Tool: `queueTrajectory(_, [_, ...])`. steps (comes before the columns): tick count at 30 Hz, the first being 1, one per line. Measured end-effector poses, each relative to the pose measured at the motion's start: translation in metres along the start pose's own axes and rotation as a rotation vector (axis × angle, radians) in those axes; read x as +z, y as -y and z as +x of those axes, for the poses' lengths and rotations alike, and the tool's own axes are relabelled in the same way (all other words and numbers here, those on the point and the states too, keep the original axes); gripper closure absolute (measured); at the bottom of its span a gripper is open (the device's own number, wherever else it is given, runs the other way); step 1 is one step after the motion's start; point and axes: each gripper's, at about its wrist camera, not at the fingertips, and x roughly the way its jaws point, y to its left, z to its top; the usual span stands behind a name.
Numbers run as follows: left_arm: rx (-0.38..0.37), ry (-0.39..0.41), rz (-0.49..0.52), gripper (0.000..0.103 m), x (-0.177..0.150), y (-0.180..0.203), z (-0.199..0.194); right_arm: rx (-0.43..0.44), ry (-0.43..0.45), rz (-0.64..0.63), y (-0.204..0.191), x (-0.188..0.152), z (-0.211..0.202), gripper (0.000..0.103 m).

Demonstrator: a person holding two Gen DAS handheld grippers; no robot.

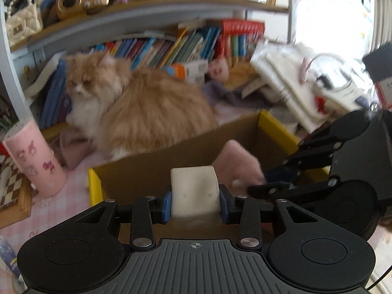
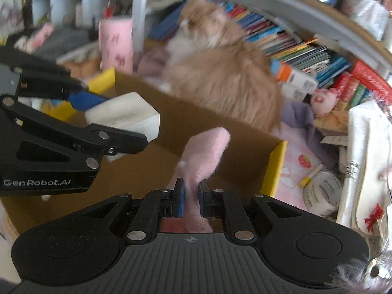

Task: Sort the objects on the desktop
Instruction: 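Open the left tool to drop the cube while the right tool releases the glove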

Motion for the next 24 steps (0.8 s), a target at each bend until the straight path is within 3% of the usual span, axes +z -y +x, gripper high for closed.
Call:
queueTrajectory(7, [0.024, -0.061, -0.015, 0.064, -0.010, -0.003, 0.009, 0.019, -0.053, -0.041, -0.001, -0.009, 0.013, 0.091])
queueTrajectory(8, [0.028, -0.056, -0.015, 0.059, -0.010, -0.003, 0.008, 0.020, -0.051, -0.040, -0.001, -0.010, 0.012, 0.090])
queueTrajectory(11, [0.036, -0.005, -0.021, 0.039, -0.009, -0.001, -0.001, 0.022, -0.029, -0.039, -0.001, -0.010, 0.008, 0.084])
queueTrajectory(12, [0.042, 0.012, -0.026, 0.037, -0.008, -0.001, -0.005, 0.023, -0.018, -0.039, -0.001, -0.009, 0.005, 0.083])
queueTrajectory(16, [0.049, 0.070, -0.044, 0.035, -0.006, -0.001, -0.021, 0.019, 0.026, -0.053, -0.003, -0.005, -0.006, 0.074])
queueTrajectory(24, [0.077, 0.188, -0.082, 0.035, -0.008, 0.001, -0.062, 0.026, 0.118, -0.030, -0.009, -0.002, -0.035, 0.070])
